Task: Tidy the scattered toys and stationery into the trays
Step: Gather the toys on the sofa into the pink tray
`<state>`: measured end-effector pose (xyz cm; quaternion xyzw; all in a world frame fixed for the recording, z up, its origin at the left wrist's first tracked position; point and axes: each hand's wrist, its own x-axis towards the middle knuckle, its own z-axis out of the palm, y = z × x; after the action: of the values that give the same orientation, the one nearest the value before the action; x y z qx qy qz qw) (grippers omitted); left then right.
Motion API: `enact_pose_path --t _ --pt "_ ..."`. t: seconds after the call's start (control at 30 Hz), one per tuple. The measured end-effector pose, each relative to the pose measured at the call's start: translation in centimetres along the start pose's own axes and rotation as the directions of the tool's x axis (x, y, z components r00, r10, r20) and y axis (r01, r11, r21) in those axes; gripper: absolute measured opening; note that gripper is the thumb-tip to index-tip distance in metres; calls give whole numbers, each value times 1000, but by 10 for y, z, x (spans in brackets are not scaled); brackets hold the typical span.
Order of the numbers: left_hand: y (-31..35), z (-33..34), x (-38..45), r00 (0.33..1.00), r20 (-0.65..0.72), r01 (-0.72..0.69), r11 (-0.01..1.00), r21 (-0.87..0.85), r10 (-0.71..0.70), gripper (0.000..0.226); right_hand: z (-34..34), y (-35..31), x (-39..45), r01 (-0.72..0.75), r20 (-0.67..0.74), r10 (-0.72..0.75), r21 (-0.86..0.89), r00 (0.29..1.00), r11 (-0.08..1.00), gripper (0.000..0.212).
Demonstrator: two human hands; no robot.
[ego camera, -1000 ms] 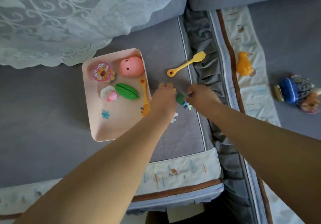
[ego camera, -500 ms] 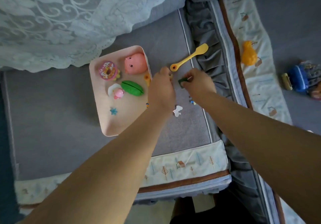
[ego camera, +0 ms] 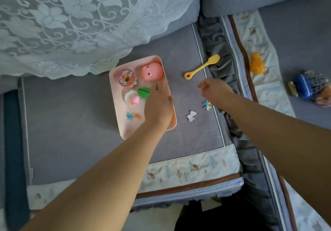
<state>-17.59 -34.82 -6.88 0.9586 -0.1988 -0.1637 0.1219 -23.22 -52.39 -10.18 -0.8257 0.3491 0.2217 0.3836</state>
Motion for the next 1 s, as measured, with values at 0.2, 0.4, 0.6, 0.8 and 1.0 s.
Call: enact_pose_path --t 0.2,0.4,0.6,0.8,1.0 --pt "46 54 -13 955 283 -85 996 -38 92 51 -2 58 -4 -148 22 148 -2 989 989 21" --pt "44 88 -21 929 366 -8 988 153 -49 43 35 63 3 20 -48 -28 -155 998 988 33" --pt "47 98 -22 939 344 -66 985 160 7 39 52 61 6 18 -102 -40 -208 994 978 23" --pt "38 55 -25 1000 9 2 960 -279 1 11 38 24 0 60 -91 -56 45 994 997 13" --pt "-21 4 -6 925 -129 299 896 -329 -356 24 30 -53 1 249 11 -261 260 965 933 16"
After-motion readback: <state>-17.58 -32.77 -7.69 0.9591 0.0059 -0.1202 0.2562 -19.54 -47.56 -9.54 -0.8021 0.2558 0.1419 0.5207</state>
